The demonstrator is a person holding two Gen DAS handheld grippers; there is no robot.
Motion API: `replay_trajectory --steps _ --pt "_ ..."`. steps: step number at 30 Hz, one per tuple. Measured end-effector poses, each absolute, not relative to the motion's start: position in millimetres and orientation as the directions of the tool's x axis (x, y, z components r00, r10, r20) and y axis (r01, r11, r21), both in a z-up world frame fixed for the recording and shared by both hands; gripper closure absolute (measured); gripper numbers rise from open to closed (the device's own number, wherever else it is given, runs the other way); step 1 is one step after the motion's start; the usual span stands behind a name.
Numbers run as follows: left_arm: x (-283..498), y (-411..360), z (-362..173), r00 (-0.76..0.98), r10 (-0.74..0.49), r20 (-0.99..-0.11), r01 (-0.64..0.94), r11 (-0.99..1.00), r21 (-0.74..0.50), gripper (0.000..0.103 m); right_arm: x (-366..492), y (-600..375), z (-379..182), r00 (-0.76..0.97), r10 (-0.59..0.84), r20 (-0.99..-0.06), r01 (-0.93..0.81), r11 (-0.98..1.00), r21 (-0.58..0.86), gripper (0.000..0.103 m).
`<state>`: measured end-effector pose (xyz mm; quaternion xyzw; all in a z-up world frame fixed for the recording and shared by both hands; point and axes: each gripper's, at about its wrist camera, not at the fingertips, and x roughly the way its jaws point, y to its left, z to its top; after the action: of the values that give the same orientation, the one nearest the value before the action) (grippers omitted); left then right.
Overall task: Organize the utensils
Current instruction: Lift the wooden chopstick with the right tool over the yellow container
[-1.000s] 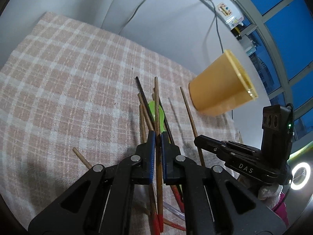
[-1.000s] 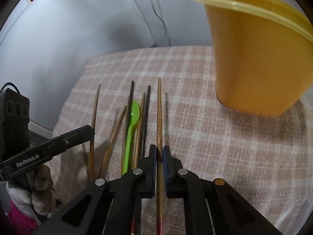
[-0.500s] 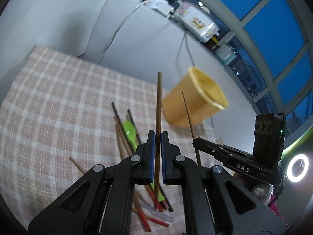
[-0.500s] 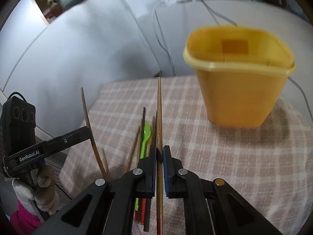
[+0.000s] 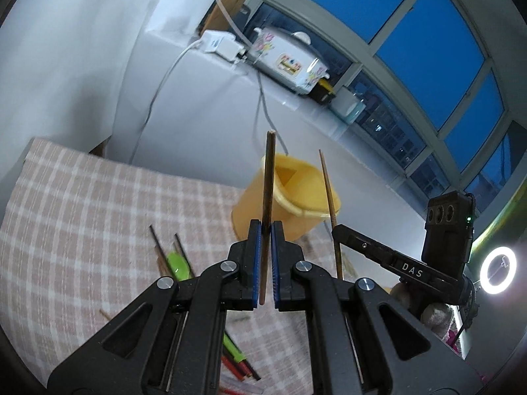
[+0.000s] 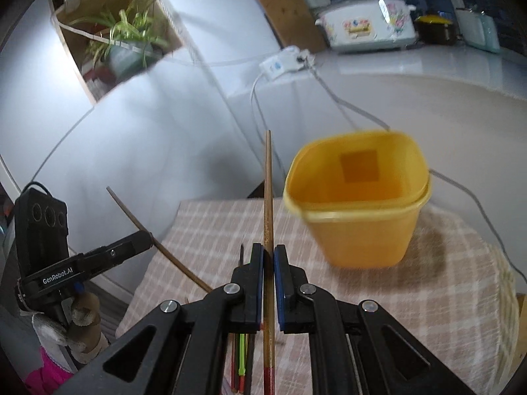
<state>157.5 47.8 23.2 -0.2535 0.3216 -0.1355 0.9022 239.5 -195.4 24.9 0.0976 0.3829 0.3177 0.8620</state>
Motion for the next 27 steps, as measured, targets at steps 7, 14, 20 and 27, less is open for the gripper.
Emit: replay_trajectory --steps 7,14,20,27 --pt "180.7 39.1 54.1 0.786 -0.419 -0.455 0.129 0.83 -0.542 0.1 265.9 -217.4 51.0 0.59 0.599 -0.542 -0.432 0.801 0.415 0.099" --pt "212.6 36.1 80.8 0.82 -0.418 -0.391 0.154 0.819 -0.553 0.1 297.7 -227.8 70.7 0.655 0.561 -0.506 -0.392 0.825 0.407 0.099" --pt "238.6 37.1 88.2 0.831 -0.419 -0.367 0.153 0.805 -0.573 0.1 320.2 -230.6 78.1 0.688 0.544 -0.48 -0.364 0.831 0.42 0.099" --pt "265.5 38.6 84.3 0.828 -0.427 -0.365 0.143 0.788 -0.598 0.1 347.3 -222.1 78.5 0.713 0.519 -0.472 -0.346 0.845 0.408 0.099"
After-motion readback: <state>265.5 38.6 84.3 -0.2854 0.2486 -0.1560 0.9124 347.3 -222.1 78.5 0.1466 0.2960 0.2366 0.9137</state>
